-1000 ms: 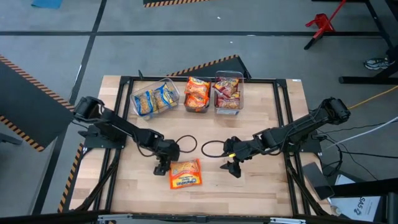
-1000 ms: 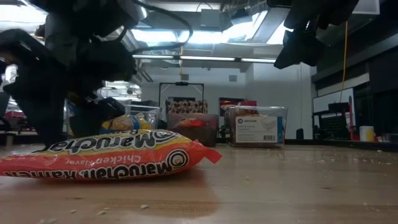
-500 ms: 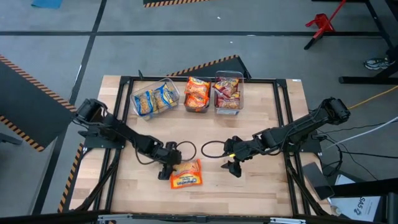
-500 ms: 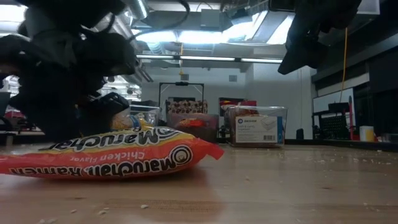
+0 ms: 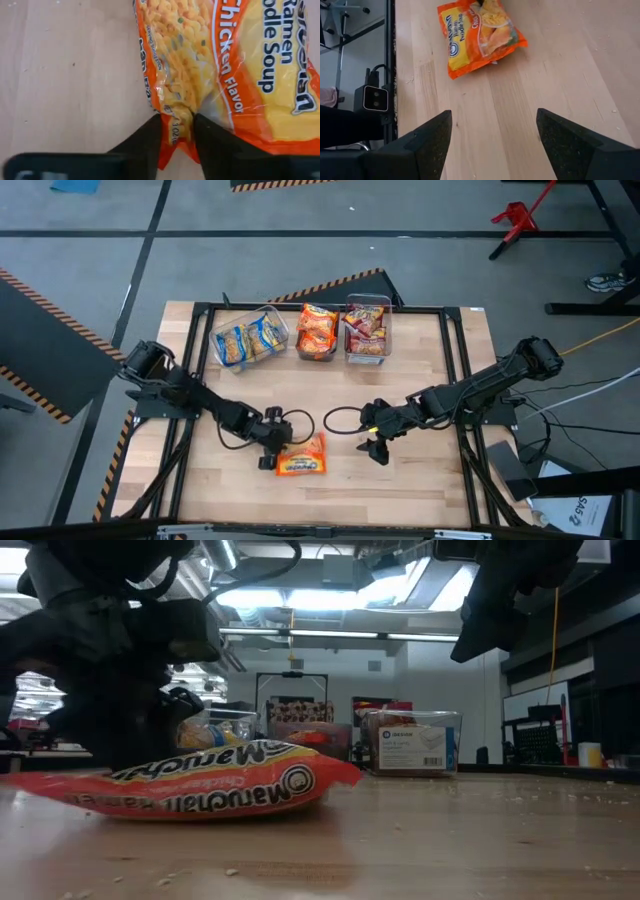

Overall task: Sort Maruchan noodles
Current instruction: Put the orange noodle pack into the black bin

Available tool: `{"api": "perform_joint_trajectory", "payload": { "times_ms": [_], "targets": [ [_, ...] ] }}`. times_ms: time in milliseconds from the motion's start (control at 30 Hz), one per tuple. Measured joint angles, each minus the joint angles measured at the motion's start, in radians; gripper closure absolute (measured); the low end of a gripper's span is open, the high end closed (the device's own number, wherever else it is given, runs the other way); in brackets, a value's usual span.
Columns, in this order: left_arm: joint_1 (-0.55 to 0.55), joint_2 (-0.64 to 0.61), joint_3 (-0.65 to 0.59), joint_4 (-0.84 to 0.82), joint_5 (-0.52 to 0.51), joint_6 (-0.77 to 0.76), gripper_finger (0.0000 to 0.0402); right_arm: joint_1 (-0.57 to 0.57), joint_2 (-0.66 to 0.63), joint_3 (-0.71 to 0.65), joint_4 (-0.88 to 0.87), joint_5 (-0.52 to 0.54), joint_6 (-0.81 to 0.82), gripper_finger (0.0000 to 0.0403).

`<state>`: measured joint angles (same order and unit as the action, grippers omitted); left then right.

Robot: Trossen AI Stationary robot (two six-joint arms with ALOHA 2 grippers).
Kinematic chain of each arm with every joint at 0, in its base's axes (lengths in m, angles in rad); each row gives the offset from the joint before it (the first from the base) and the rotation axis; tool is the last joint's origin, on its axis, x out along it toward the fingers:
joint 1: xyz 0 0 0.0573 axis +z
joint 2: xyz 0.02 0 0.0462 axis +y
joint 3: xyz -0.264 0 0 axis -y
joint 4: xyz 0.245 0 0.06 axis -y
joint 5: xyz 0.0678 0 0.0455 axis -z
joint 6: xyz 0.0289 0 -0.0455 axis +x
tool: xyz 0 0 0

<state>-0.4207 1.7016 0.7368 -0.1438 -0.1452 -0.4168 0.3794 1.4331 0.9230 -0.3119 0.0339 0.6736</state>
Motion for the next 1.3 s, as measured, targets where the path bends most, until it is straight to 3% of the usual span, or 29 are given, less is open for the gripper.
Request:
{"api": "perform_joint_trajectory", "payload": {
  "times_ms": [300,400,767,1067,1300],
  "targets": [
    [0.076,-0.013,-0.005,0.011,0.090,-0.110,0.0388,0.000,-0.044,0.000,-0.022,0.048,0.008,0.0125],
    [0.109,-0.041,-0.008,0.019,0.118,-0.160,0.0392,0.000,-0.088,0.000,-0.076,0.093,0.011,0.0125],
    [0.267,-0.217,-0.012,0.030,0.073,-0.220,0.0394,0.001,-0.258,0.000,-0.179,0.233,0.090,0.0125],
    [0.394,-0.381,-0.008,0.100,0.017,-0.229,0.0395,0.001,-0.274,0.000,-0.180,0.265,0.093,0.0125],
    [0.475,-0.463,-0.002,0.252,0.010,-0.226,0.0395,0.001,-0.273,0.000,-0.188,0.288,0.088,0.0125]
  ]
}}
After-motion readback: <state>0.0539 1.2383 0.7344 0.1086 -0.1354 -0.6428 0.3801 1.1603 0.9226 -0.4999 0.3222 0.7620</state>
